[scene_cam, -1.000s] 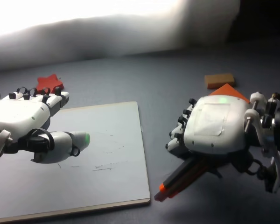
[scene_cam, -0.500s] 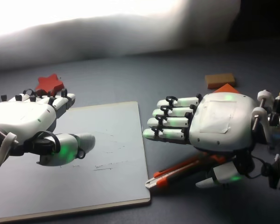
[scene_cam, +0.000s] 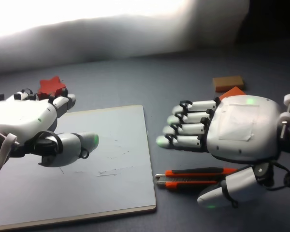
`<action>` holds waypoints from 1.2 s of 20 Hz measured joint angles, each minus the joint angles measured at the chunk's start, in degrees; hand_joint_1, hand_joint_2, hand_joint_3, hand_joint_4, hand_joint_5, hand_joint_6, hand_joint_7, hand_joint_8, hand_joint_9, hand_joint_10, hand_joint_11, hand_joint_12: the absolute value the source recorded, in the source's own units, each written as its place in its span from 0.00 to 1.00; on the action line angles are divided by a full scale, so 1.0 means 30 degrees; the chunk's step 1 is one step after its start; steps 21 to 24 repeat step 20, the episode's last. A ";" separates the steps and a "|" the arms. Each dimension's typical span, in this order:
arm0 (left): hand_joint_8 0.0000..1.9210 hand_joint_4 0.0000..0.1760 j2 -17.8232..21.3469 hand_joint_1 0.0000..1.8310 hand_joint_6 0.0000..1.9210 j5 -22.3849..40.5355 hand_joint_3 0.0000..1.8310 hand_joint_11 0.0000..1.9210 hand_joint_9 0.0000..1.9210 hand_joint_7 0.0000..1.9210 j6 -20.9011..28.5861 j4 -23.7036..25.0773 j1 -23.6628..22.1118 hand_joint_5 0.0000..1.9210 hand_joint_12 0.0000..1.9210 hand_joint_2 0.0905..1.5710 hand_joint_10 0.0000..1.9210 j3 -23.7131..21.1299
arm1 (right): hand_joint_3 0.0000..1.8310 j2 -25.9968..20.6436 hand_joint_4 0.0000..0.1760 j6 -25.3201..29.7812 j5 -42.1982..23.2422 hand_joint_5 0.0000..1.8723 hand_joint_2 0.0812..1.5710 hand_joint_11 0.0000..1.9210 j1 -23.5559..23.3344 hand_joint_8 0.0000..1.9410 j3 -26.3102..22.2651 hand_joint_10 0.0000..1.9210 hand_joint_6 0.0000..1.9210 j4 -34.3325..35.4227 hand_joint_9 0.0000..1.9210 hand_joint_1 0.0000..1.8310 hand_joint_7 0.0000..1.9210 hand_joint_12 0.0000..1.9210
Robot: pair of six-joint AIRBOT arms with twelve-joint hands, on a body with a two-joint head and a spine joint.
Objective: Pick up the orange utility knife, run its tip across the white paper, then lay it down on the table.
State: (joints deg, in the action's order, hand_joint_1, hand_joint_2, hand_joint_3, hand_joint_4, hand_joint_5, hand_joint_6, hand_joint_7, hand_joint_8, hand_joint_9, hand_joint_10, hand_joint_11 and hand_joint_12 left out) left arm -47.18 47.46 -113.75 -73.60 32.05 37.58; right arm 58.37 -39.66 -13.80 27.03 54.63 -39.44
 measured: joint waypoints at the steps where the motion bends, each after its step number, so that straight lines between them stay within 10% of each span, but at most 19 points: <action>1: 0.47 0.00 0.0000 0.07 0.22 0.0211 0.00 0.03 0.25 0.34 0.0168 0.0015 -0.0080 0.36 0.90 0.82 0.59 -0.0189 | 0.01 -0.0270 0.00 0.0000 0.0131 0.34 0.79 0.15 0.0000 0.57 -0.0291 0.74 0.48 0.0160 0.29 0.05 0.39 0.96; 2: 0.68 0.00 0.0000 0.10 0.36 0.0306 0.00 0.09 0.27 0.34 0.0240 -0.0015 -0.0095 0.37 0.98 0.83 0.77 -0.0364 | 0.01 -0.0576 0.00 0.0000 0.0350 0.42 0.84 0.25 -0.0007 0.72 -0.0590 0.88 0.58 0.0342 0.35 0.07 0.44 0.99; 4: 0.76 0.00 0.0000 0.09 0.59 0.0415 0.00 0.25 0.39 0.44 0.0240 -0.0109 -0.0138 0.43 1.00 0.85 0.86 -0.0896 | 0.02 -0.1370 0.00 0.0000 0.0925 0.52 0.91 0.52 -0.0277 0.92 -0.1260 1.00 0.82 0.1260 0.59 0.04 0.61 1.00; 8: 0.85 0.00 -0.0080 0.05 0.89 0.0707 0.01 0.43 0.55 0.59 0.0102 -0.0109 -0.0051 0.50 1.00 0.91 0.95 -0.2324 | 0.02 -0.2907 0.00 0.0007 0.1610 0.63 1.00 0.71 -0.0758 0.99 -0.2652 1.00 0.99 0.2084 0.75 0.05 0.74 1.00; 10: 0.95 0.00 -0.0124 0.08 0.98 0.0831 0.01 0.53 0.62 0.63 -0.0095 -0.0117 -0.0131 0.55 1.00 0.95 1.00 -0.2557 | 0.07 -0.3679 0.90 -0.0029 0.1705 0.70 1.00 0.77 -0.0794 1.00 -0.3366 1.00 1.00 0.2091 0.79 0.09 0.77 1.00; 11: 0.98 0.00 -0.0124 0.10 1.00 0.0911 0.01 0.56 0.65 0.64 -0.0117 -0.0109 -0.0233 0.57 1.00 0.96 1.00 -0.2579 | 0.07 -0.4073 0.98 -0.0066 0.1749 0.71 1.00 0.78 -0.0794 1.00 -0.3687 1.00 1.00 0.2098 0.79 0.11 0.78 1.00; 24: 1.00 0.00 -0.0160 0.27 1.00 0.1166 0.00 0.57 0.64 0.63 -0.0197 -0.0124 -0.0568 0.58 1.00 0.95 1.00 -0.2659 | 0.02 -0.5574 1.00 0.1501 0.1515 0.71 1.00 0.76 -0.0474 1.00 -0.4430 1.00 1.00 0.2135 0.78 0.20 0.77 1.00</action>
